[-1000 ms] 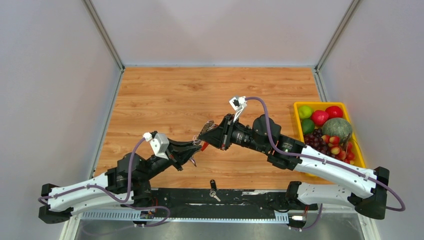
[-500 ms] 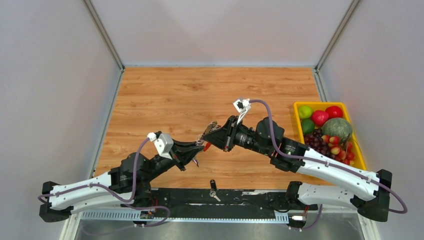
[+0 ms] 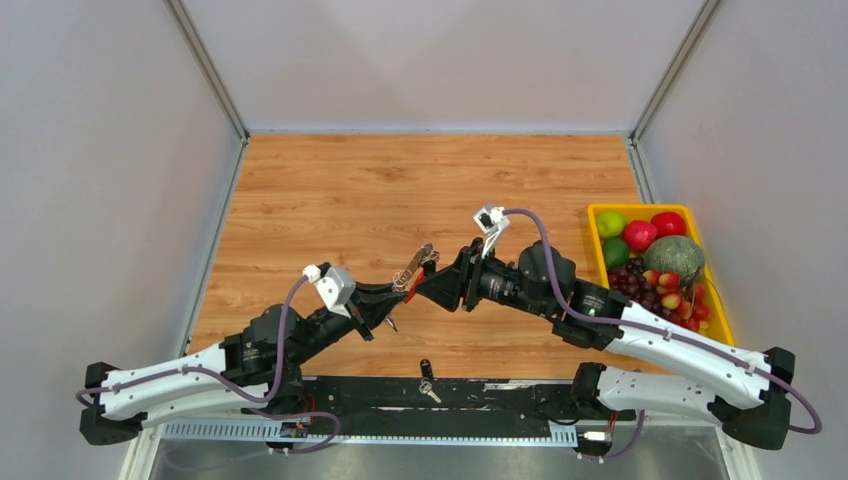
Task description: Put the keys on the keyring
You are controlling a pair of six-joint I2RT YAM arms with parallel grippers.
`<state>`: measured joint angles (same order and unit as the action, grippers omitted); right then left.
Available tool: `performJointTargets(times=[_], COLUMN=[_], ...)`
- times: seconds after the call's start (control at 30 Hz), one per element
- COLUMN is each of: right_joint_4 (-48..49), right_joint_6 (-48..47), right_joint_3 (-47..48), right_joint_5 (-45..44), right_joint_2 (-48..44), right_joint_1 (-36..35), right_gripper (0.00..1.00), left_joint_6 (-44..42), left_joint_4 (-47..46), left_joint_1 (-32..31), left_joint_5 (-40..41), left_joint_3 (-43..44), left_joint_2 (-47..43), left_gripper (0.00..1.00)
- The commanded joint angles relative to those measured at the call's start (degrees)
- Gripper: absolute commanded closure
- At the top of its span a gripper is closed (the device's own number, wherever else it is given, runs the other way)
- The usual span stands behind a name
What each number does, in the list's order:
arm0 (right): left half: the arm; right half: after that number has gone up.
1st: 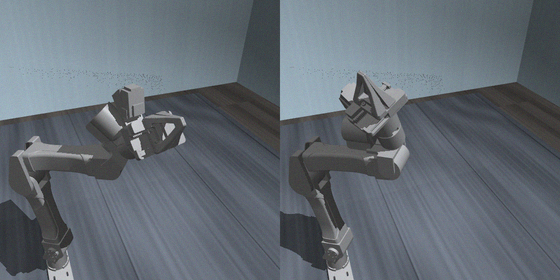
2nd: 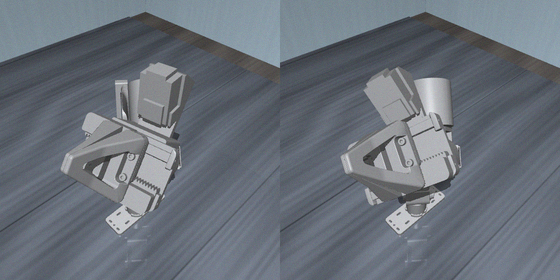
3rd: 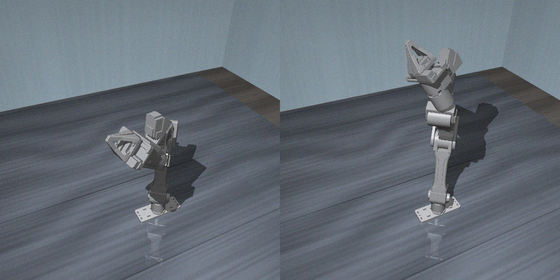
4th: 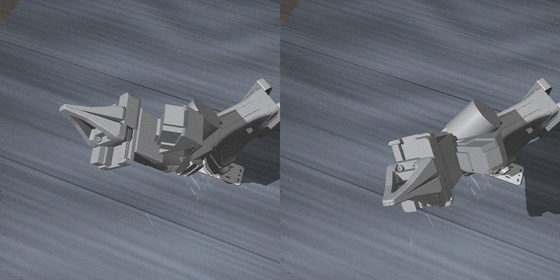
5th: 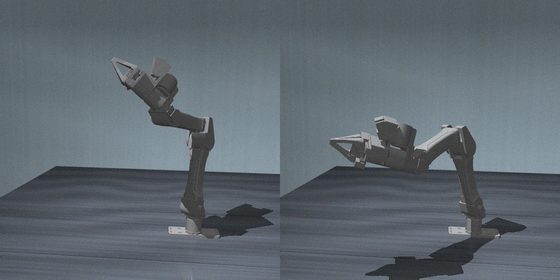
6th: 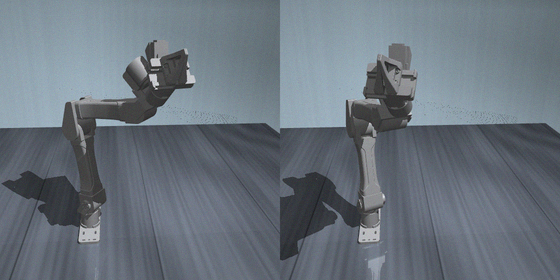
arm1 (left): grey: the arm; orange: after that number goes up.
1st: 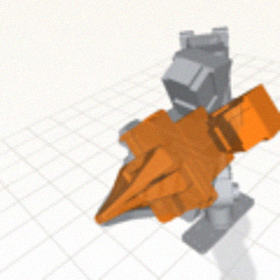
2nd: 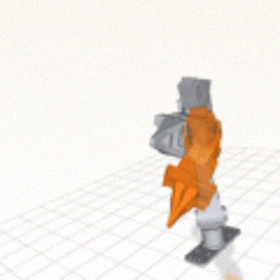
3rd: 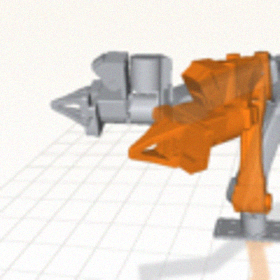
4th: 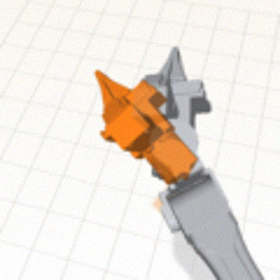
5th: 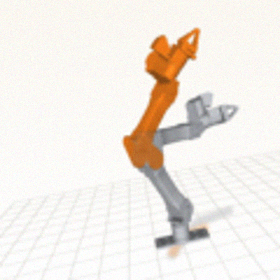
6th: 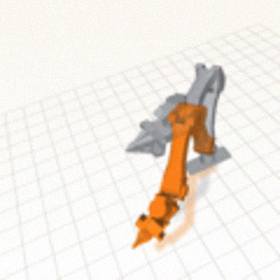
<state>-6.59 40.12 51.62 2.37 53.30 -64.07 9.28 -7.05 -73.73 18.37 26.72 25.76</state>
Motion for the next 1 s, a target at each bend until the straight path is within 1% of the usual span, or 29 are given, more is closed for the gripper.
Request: performJointTargets(times=[0.0, 0.13, 0.17, 0.3, 0.37, 0.43, 0.6, 0.7, 0.83, 0.97], right_joint_4=[-9.5, -15.9, -16.7, -19.2, -19.7, -19.3, -16.3, -13.4, -7.2, 2.5], right_joint_6=[-8.0, -18.1, -21.2, -32.5, -37.7, -44.4, -62.3, -70.3, -80.9, -91.3], right_joint_3=[6.9, 12.6, 13.4, 15.0, 15.0, 14.5, 11.7, 9.6, 5.2, -2.4], right_joint_5=[-1.9, -2.4, -2.1, -0.9, -3.4, -9.1, -25.0, -33.0, -42.5, -46.6], right_joint_2=[-2.3, -1.5, -0.8, 2.9, 4.7, 5.7, 6.3, 5.6, 4.1, 2.0], right_joint_1=[-0.2, -0.2, -0.2, -0.7, -2.5, -7.0, -21.3, -28.1, -34.2, -35.8], right_gripper=[0.57, 0.57, 0.57, 0.57, 0.57, 0.55, 0.51, 0.5, 0.5, 0.5], left_joint_6=[1.9, 5.1, 6.4, 10.0, 11.8, 13.5, 16.7, 17.5, 18.2, 18.5], left_joint_4=[2.6, 7.7, 10.2, 17.2, 20.1, 22.2, 26.4, 28.7, 30.5, 30.3], left_joint_1=[0.2, 0.2, 0.2, 0.2, 0.3, 0.2, 0.2, 0.2, 0.2, 0.2], left_joint_5=[0.2, -0.1, -0.1, -0.2, -0.7, -1.3, -1.2, -0.1, 0.1, -1.2], left_joint_3=[3.7, 6.5, 7.1, 11.8, 13.6, 14.8, 16.3, 17.2, 16.9, 16.0], left_joint_2=[-0.1, 0.8, 1.3, 3.8, 5.1, 5.7, 5.6, 5.5, 4.9, 3.8], left_gripper=[1.0, 1.0, 1.0, 1.0, 1.0, 1.0, 1.0, 1.0, 1.0, 1.0])
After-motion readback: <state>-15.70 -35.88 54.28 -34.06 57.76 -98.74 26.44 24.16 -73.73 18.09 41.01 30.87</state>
